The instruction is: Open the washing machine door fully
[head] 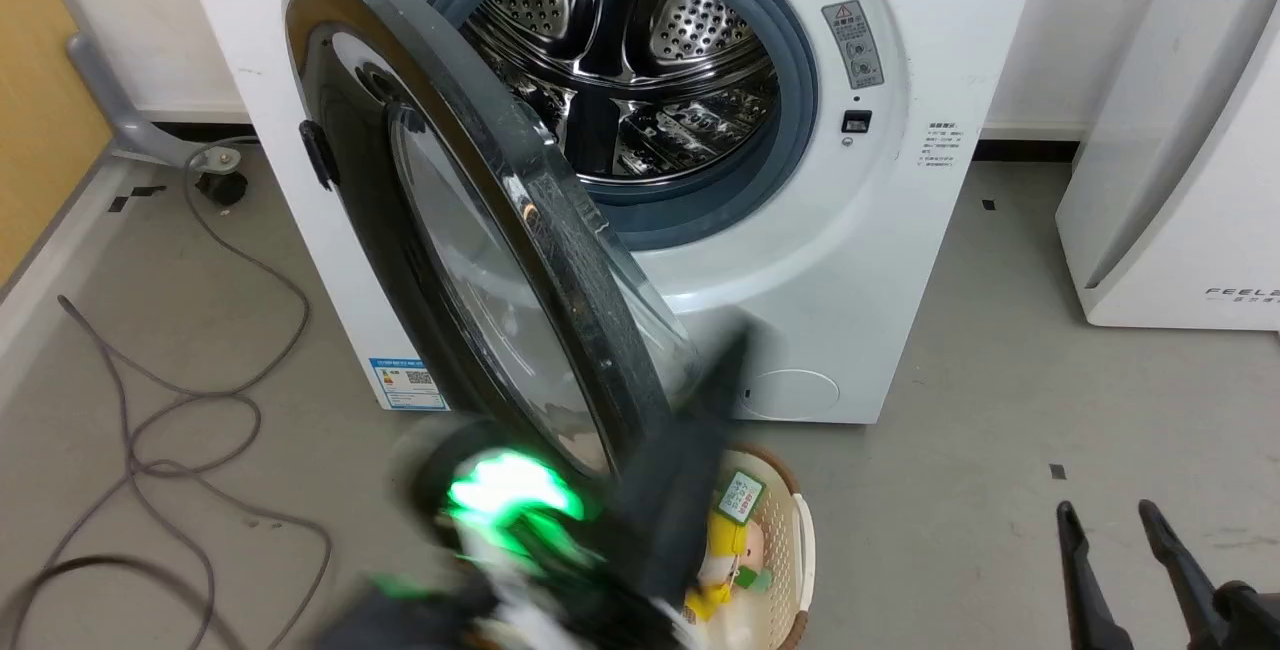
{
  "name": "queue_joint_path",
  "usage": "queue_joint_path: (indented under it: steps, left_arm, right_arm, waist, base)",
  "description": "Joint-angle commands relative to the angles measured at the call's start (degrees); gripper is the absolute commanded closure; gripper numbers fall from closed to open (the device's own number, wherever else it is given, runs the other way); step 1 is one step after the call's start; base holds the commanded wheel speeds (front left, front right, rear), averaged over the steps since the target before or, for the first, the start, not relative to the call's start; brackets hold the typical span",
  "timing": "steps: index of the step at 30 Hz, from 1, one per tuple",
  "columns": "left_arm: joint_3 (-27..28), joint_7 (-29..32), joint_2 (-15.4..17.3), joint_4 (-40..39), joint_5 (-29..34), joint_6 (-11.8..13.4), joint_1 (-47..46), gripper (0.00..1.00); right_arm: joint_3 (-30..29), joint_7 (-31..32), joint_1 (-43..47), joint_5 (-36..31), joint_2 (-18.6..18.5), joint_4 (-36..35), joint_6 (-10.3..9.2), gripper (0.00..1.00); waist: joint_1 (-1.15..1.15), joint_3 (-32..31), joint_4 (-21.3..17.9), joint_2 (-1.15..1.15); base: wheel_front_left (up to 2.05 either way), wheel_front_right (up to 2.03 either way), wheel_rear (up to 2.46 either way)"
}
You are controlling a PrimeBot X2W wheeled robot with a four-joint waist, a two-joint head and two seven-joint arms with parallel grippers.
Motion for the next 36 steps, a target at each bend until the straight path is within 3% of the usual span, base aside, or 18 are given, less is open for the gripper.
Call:
queue_joint_path:
  steps: [1, 7, 12, 16, 25, 36]
  left_arm:
    - [-4.06, 2.07, 0.01, 0.77, -1.74, -0.82, 0.65, 1.0]
    - [-16.52, 10.86, 2.08, 5.56, -6.76, -2.19, 2.47, 1.0]
    - [-20.97, 17.61, 5.16, 12.74, -10.19, -2.45, 3.47, 1.0]
    - [-20.78, 20.15, 6.27, 19.05, -9.7, -1.17, 3.05, 1.0]
    - [-15.83, 14.13, 3.0, 31.66, -4.34, 4.57, -3.43, 1.0]
    - [-13.46, 9.87, 0.78, 41.96, -5.52, 6.33, -9.73, 1.0]
  right_arm:
    - [-0.37, -0.01, -0.04, 0.13, 0.17, 0.05, 0.03, 0.0]
    - [-0.72, -0.13, -0.1, 0.4, 0.17, 0.55, 0.03, 0.0]
    - [-0.59, -0.34, -0.49, 0.5, 0.17, 1.01, 0.03, 0.0]
    - [-0.41, -0.59, -0.74, 0.61, 0.17, 1.33, 0.03, 0.0]
    - [-0.75, -1.09, -1.09, 0.93, 0.17, 2.07, 0.03, 0.0]
    - [-0.19, -1.32, -1.49, 1.23, 0.17, 2.95, 0.03, 0.0]
  waist:
    - [0.0, 0.02, 0.02, 0.0]
    - [0.0, 0.02, 0.18, 0.0]
    - [0.0, 0.16, 0.07, 0.0]
    - [0.0, 0.42, -0.28, 0.0]
    - [0.0, 1.05, -0.18, 0.0]
    - [0.0, 1.03, 0.14, 0.0]
  base:
    - [0.0, 0.0, 0.0]
    - [0.0, 0.0, 0.0]
    - [0.0, 0.0, 0.0]
    - [0.0, 0.0, 0.0]
    - [0.0, 0.0, 0.0]
    - [0.0, 0.0, 0.0]
